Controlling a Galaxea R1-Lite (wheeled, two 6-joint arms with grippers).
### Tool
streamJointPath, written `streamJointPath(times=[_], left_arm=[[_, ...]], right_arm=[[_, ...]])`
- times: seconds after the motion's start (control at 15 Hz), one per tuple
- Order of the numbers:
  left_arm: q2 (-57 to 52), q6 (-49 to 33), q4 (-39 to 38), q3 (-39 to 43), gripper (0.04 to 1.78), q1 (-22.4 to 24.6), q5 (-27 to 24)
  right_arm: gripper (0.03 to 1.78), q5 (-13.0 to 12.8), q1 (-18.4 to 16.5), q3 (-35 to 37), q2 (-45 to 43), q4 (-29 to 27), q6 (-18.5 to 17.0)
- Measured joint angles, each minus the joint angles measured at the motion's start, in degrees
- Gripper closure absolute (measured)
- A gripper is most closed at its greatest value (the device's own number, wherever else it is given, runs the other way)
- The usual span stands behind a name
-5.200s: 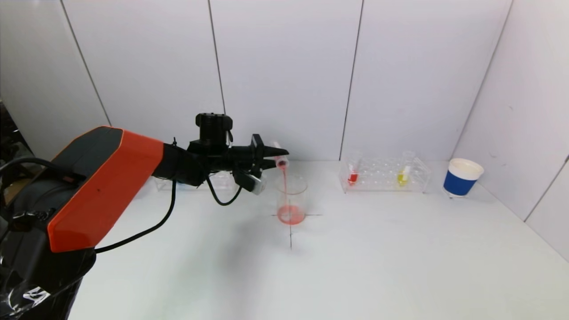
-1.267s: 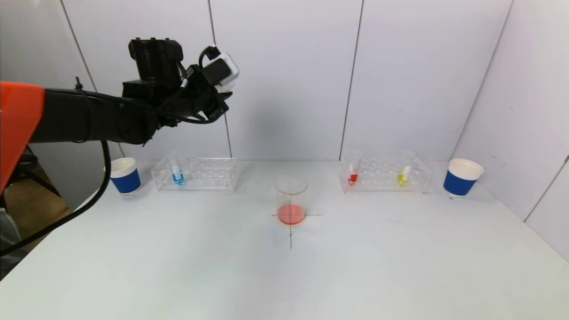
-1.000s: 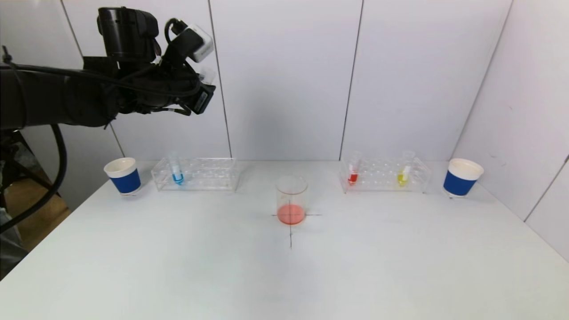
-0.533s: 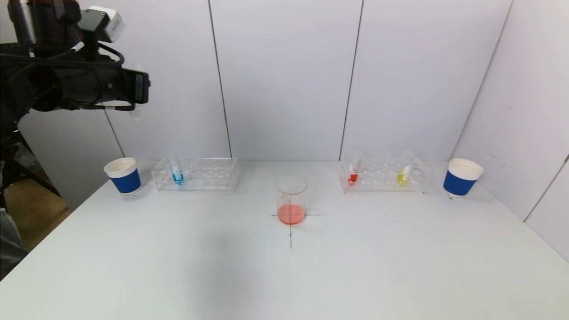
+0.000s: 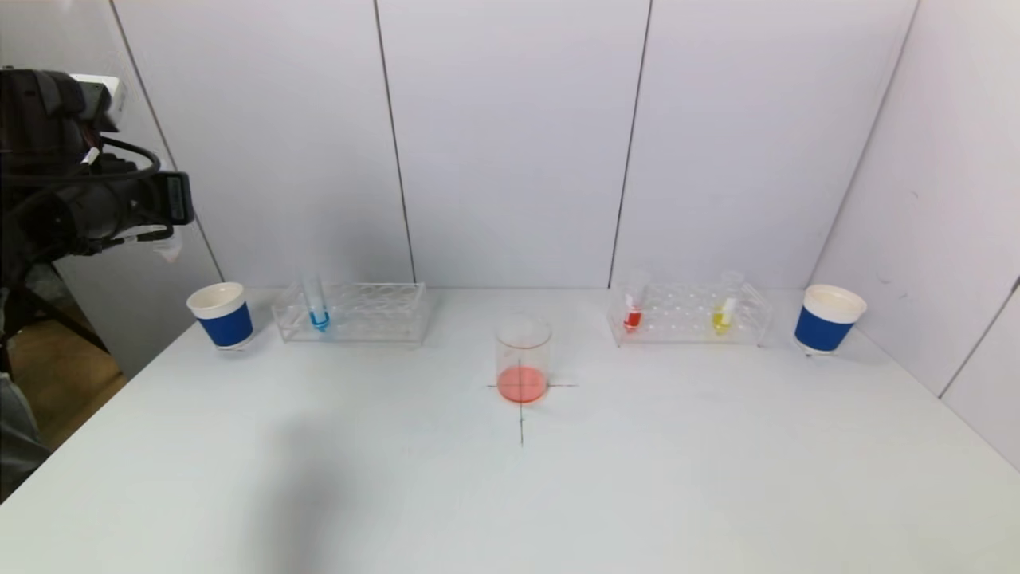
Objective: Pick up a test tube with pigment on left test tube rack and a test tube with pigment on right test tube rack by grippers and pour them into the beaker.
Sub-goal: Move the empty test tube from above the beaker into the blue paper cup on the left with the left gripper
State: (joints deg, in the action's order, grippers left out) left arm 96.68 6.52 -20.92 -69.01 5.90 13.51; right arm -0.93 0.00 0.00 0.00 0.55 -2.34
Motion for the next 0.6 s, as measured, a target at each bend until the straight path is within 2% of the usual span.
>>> streamJointPath(times=[0.27,0.6], left_arm=[[4.9,0.0,-9.5,2.8,1.37,3.4,-0.1],[13.5,0.3,-15.9,0.8,1.37,7.9,-1.0]], right_arm=[[0.05,0.0,0.0,0.0,0.0,0.0,0.0],[0.05,0.0,0.0,0.0,0.0,0.0,0.0]])
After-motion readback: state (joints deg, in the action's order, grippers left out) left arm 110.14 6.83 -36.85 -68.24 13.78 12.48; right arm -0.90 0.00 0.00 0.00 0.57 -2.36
